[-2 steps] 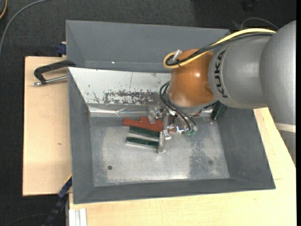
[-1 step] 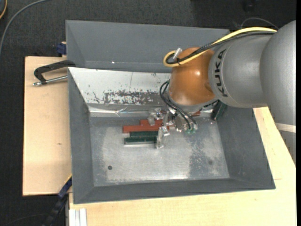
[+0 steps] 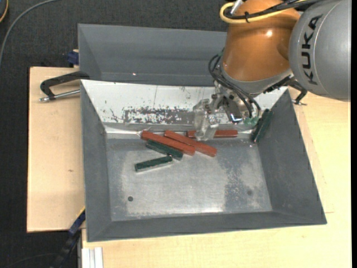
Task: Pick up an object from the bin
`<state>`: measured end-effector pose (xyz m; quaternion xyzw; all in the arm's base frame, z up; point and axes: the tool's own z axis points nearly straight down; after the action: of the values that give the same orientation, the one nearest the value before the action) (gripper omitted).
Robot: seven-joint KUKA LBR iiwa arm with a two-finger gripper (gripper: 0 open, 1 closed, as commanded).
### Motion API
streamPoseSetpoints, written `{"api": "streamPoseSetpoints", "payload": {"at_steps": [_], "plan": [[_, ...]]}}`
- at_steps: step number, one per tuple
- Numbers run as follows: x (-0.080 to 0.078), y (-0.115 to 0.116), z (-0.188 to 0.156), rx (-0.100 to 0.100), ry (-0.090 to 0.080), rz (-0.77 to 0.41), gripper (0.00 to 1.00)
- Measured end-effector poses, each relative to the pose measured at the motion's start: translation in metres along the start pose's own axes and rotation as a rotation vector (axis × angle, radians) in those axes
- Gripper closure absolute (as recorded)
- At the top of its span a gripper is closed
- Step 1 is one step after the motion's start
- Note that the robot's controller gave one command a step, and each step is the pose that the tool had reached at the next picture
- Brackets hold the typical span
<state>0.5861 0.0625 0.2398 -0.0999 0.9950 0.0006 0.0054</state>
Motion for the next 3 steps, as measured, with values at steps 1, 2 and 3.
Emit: {"api": "streamPoseSetpoints", "payload": {"at_steps": [1,2,3], "plan": [[0.001,0.0,0.002,-0.001,0.004,0.0,0.0],[0.0,0.085,0.139,-0.004,0.017,-0.023,0.0],[0.036,0.091,0.168,-0.003,0.007,-0.051,0.0]]}}
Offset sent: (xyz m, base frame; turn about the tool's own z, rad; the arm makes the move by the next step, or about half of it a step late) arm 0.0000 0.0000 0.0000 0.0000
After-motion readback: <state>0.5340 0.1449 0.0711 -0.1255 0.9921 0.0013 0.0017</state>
